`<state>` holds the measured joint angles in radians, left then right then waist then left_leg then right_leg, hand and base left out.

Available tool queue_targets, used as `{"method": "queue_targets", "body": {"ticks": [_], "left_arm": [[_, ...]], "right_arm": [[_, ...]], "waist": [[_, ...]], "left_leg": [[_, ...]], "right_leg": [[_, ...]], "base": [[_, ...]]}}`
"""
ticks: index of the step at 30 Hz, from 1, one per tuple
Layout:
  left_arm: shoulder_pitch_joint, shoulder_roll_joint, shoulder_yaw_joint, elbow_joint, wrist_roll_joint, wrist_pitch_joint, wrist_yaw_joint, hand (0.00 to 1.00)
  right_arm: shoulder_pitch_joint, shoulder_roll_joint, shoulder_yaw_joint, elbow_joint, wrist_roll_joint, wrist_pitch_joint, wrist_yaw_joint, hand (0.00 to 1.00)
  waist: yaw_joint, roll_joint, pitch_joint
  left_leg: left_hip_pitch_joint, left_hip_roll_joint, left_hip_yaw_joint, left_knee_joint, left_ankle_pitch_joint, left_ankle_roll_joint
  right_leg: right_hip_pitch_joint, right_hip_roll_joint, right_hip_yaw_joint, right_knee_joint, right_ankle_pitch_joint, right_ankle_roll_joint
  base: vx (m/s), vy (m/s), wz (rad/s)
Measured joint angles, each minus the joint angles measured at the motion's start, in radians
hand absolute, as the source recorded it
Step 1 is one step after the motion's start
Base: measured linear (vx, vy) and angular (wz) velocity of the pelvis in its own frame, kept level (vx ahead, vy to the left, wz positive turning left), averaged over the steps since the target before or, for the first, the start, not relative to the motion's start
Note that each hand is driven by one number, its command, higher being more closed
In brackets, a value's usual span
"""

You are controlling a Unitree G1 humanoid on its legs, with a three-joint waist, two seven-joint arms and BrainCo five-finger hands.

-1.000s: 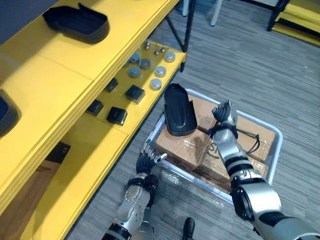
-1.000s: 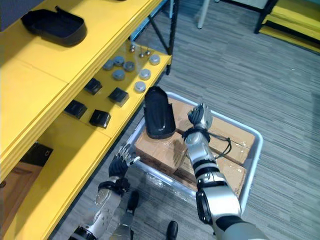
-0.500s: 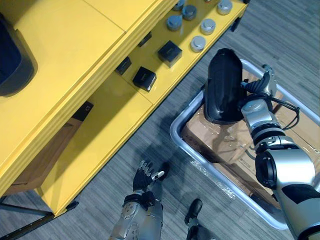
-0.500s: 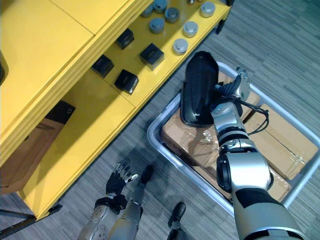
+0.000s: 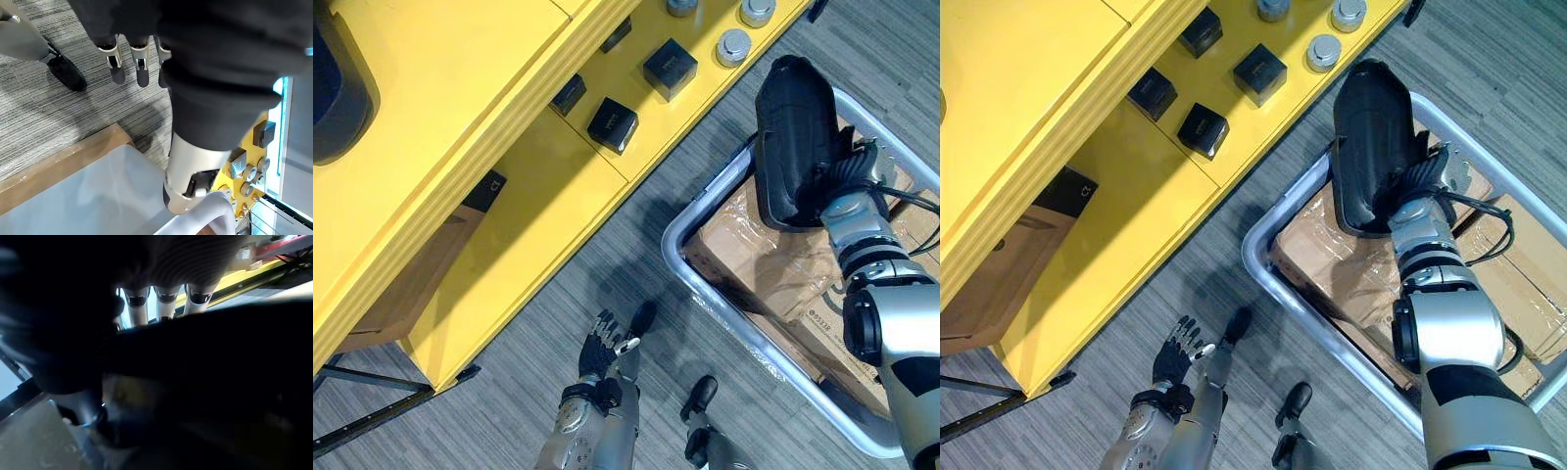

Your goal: Walk over and take plastic housings, then place them on the shelf

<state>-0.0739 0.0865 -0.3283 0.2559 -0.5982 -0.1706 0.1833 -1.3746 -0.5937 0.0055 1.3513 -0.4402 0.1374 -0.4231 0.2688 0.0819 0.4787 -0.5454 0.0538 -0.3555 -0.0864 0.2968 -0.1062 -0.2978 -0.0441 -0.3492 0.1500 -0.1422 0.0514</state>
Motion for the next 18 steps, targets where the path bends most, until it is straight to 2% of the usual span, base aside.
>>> {"method": "queue_targets", "body": {"ticks": [4, 9, 12, 14, 15, 18], "left_arm": [[0.014, -0.012, 0.028, -0.031, 0.014, 0.015, -0.018, 0.0], [0.053, -0.026, 0.058, -0.088, 0.032, 0.018, -0.019, 0.0], [0.061, -0.03, 0.089, -0.095, 0.032, 0.018, -0.018, 0.0], [0.078, -0.031, 0.108, -0.124, 0.031, 0.018, -0.015, 0.0], [0.079, -0.03, 0.113, -0.13, 0.03, 0.018, -0.014, 0.0], [0.082, -0.021, 0.139, -0.156, 0.028, 0.017, -0.013, 0.0]], "right_arm": [[0.019, -0.012, -0.046, -0.001, -0.038, 0.002, 0.005, 1.0], [0.115, -0.006, -0.082, -0.008, -0.003, 0.002, 0.046, 1.0], [0.186, 0.031, -0.082, -0.078, 0.003, 0.007, 0.052, 1.0], [0.271, 0.069, -0.082, -0.167, 0.001, 0.016, 0.051, 1.0], [0.296, 0.076, -0.081, -0.193, -0.004, 0.017, 0.051, 1.0], [0.427, 0.121, -0.068, -0.372, -0.06, 0.022, 0.05, 1.0]], "waist": [[0.002, 0.0, 0.0], [0.0, 0.005, 0.002], [-0.013, 0.005, 0.002], [-0.039, 0.005, 0.001], [-0.043, 0.005, 0.0], [-0.079, 0.002, -0.007]], "left_leg": [[0.015, -0.006, 0.0, 0.0, 0.0, 0.0], [0.074, -0.014, 0.006, 0.0, -0.001, -0.001], [0.102, -0.009, 0.022, 0.0, -0.002, -0.001], [0.122, -0.006, 0.026, -0.001, -0.006, 0.0], [0.127, -0.005, 0.03, -0.001, -0.007, 0.001], [0.161, -0.003, 0.064, -0.001, -0.01, 0.005]], "right_leg": [[0.008, -0.008, -0.003, 0.018, -0.015, -0.002], [0.064, -0.019, -0.002, 0.022, -0.023, 0.002], [0.079, -0.02, 0.012, 0.036, -0.024, 0.001], [0.095, -0.02, 0.014, 0.04, -0.024, 0.001], [0.096, -0.02, 0.017, 0.043, -0.024, 0.001], [0.114, -0.026, 0.048, 0.048, -0.024, 0.001]], "base": [[0.05, -0.097, 0.06], [0.05, -0.119, 0.03], [0.01, -0.125, -0.14], [-0.01, -0.115, -0.1], [0.0, -0.104, -0.11], [0.02, -0.09, -0.25]]}}
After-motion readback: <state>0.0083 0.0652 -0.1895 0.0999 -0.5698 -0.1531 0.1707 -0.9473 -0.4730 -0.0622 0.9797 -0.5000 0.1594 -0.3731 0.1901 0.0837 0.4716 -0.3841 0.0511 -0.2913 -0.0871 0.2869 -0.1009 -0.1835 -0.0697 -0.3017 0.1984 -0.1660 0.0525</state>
